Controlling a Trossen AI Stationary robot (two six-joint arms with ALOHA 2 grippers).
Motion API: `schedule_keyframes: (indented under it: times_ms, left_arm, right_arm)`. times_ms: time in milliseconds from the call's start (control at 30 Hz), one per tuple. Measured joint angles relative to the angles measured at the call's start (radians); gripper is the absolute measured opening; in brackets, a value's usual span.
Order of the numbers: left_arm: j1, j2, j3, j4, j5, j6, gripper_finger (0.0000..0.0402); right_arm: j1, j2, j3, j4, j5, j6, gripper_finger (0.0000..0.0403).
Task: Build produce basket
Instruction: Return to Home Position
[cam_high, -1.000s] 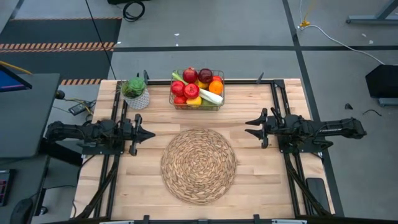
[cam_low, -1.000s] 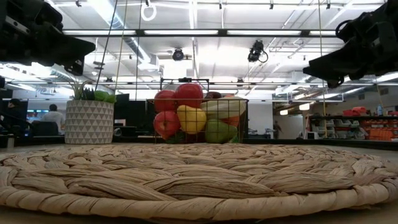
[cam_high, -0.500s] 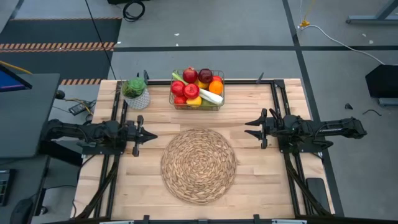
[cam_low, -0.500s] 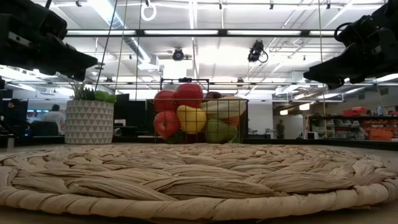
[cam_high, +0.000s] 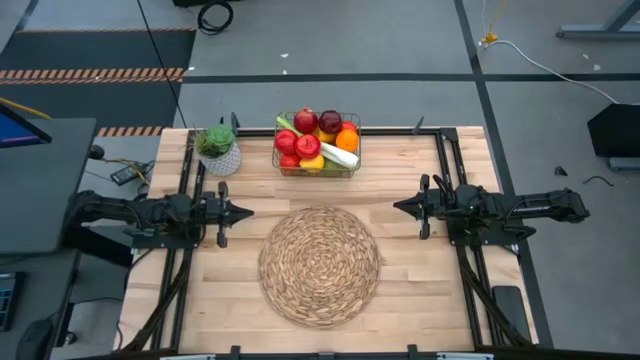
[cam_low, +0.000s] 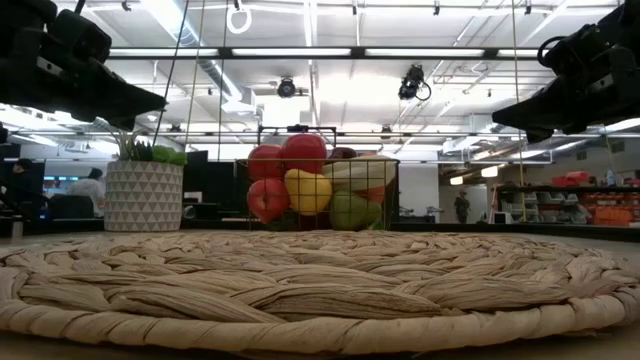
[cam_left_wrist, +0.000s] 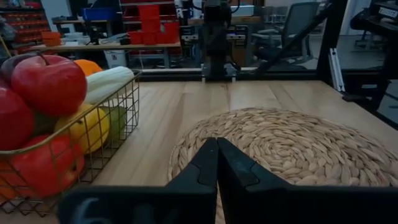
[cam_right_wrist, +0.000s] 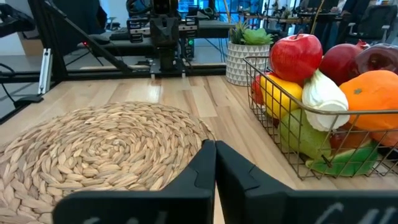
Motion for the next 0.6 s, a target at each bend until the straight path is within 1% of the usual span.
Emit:
schedule_keyframes:
  times_ms: [167,267,400,500,600]
  left_arm:
    - [-0.011,0.0,0.0,0.001,0.002,0.0,0.0017]
    - [-0.011,0.0,0.0,0.003,0.003,0.001,0.0022]
    - [-0.011,0.0,0.0,0.004,0.003,-0.001,0.0018]
    - [-0.011,0.0,0.0,0.005,0.003,-0.051,0.0013]
    - [-0.011,0.0,0.0,0.021,0.003,-0.09,0.0012]
  right_arm:
    - [0.0,0.0,0.0,0.0,0.005,0.001,0.0008]
    - [0.0,0.0,0.0,0.001,0.007,-0.002,0.0023]
    - [0.0,0.0,0.0,0.001,0.008,-0.007,0.0041]
    - [0.0,0.0,0.0,0.001,0.009,0.0,0.0044]
    - [0.0,0.0,0.0,0.002,0.004,0.045,0.0043]
